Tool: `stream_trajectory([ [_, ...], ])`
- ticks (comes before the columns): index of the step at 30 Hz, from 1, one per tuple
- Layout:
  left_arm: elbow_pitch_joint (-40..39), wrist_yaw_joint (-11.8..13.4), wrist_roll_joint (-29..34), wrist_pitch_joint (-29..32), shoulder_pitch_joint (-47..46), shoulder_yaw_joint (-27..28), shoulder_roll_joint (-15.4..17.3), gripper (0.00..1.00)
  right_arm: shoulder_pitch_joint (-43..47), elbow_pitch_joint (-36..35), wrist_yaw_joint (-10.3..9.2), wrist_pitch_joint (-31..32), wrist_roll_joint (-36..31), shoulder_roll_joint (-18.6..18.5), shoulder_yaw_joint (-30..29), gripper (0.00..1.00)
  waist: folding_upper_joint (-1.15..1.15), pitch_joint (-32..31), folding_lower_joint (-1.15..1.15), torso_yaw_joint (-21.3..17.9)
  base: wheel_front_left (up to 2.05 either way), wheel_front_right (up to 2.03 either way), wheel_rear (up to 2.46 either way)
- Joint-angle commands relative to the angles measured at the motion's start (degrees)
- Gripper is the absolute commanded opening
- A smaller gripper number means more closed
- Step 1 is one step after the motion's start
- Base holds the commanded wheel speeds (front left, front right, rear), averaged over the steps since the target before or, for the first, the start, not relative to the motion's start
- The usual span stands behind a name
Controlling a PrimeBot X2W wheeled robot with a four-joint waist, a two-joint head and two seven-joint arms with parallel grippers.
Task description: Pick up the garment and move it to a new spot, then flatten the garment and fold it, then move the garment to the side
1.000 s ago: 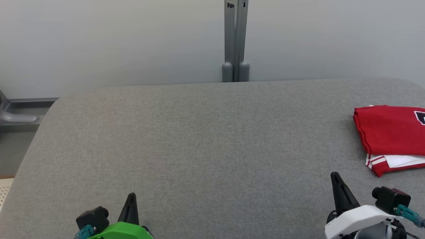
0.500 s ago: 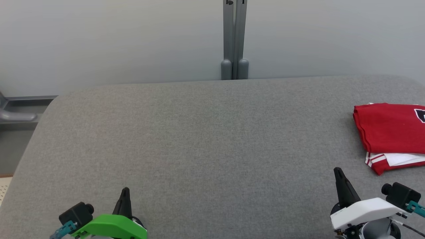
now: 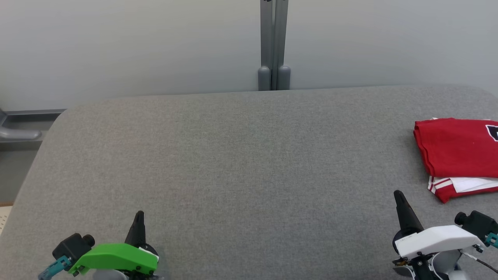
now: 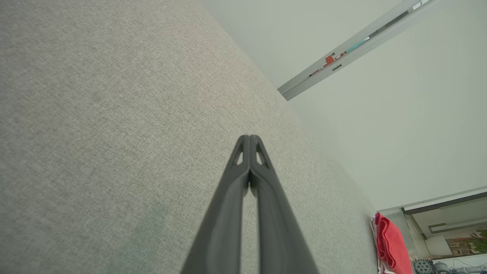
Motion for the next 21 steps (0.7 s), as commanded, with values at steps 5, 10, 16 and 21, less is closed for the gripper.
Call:
stream_trajectory([
  [5, -0.77, -1.45, -3.53, 1.08, -2.17, 2.22, -0.47, 0.00, -2.18, -0.16, -0.02, 0.81, 4.75, -0.31, -0.57, 0.00, 0.00, 0.25, 0.00, -0.09, 0.00, 0.00, 0.00],
  [10, -0.85, -2.32, -6.01, 1.81, -2.41, 3.50, -0.79, 0.00, -2.63, 0.12, -0.03, 1.36, 7.92, -0.32, -0.88, 0.00, 0.00, 0.46, 0.00, -0.16, 0.00, 0.00, 0.00],
  [16, -0.94, -3.37, -8.86, 2.71, -2.67, 5.04, -1.20, 0.00, -3.18, 0.43, -0.03, 1.96, 11.64, -0.34, -1.23, 0.00, 0.00, 0.73, 0.00, -0.25, 0.00, 0.00, 0.00],
  [21, -1.02, -4.21, -11.06, 3.50, -2.93, 6.27, -1.55, 0.00, -3.56, 0.69, -0.03, 2.50, 14.60, -0.35, -1.49, 0.00, 0.00, 0.95, 0.00, -0.33, 0.00, 0.00, 0.00],
])
